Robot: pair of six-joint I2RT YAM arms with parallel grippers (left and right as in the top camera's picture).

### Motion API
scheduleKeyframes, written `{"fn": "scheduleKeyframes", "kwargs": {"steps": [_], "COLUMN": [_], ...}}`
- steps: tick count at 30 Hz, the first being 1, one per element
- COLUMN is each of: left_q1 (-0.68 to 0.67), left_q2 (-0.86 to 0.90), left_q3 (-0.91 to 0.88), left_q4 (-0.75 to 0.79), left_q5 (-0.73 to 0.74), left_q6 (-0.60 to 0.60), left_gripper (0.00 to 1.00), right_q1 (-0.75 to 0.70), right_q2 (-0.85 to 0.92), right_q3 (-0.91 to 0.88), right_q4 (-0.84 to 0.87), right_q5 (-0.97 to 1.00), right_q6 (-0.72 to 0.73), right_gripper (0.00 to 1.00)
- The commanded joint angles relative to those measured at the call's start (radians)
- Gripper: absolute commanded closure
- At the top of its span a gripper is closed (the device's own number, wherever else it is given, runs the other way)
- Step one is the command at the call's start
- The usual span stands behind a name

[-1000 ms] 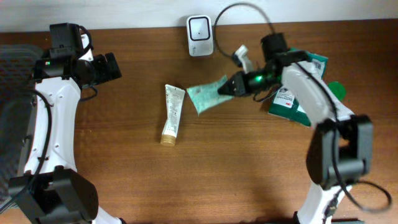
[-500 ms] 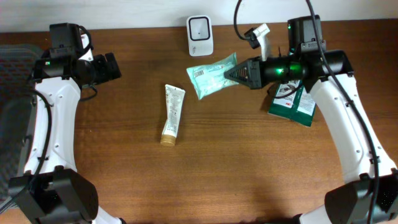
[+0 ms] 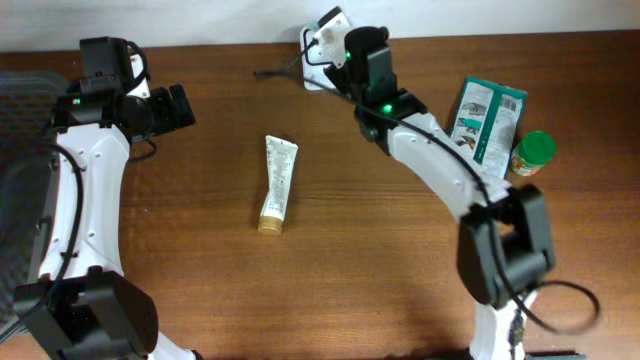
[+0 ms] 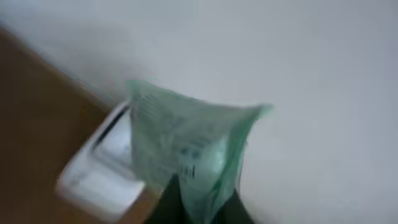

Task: Scan the item barcode
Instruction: 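Hold the wipes pack in front of the white scanner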

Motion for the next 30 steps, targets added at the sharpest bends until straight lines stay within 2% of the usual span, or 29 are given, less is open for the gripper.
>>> {"fn": "scheduleKeyframes", "kwargs": {"steps": [1,4,7,10,20,21,23,24,30], "left_q1": [0.003,0.003,0.003,0.003,0.003,0.003,0.003,0.003,0.003], "left_q2": [-0.009,-0.009,-0.009,-0.009,-0.009,-0.009,-0.009,-0.009,-0.009], "left_q3": [0.007,0.007,0.007,0.007,0.007,0.007,0.007,0.007,0.007], "left_q4": [0.003,0.003,0.003,0.003,0.003,0.003,0.003,0.003,0.003], "left_q5": [0.0,0.0,0.0,0.0,0.0,0.0,0.0,0.0,0.0], "left_q6": [0.005,0.005,0.005,0.005,0.005,0.005,0.005,0.005,0.005], "left_gripper": [0.01,0.01,0.01,0.01,0.01,0.01,0.01,0.01,0.01], "right_q1": [0.001,0.0,0.0,0.0,-0.006,-0.006,-0.006,-0.006,-0.006], "right_q2": [0.103,0.19,0.278,0.324,0.347,0.347,0.347,0.347,0.346], "right_q3": [0.016,0.016,0.016,0.017,0.017,0.017,0.017,0.017,0.017], "right_q4": [0.196,0.37,0.51,0.592,0.592,0.589,0.554,0.555,0.57], "right_q5": [0.055,0.055,0.055,0.053,0.042,0.034,0.008,0.009,0.008], "right_q6": [-0.386,-0.521,-0.719,-0.778,-0.784,-0.829,-1.05,-1.102,-1.103], "right_gripper": [0.96,0.96,0.96,0.96,0.96,0.96,0.96,0.96,0.96]}}
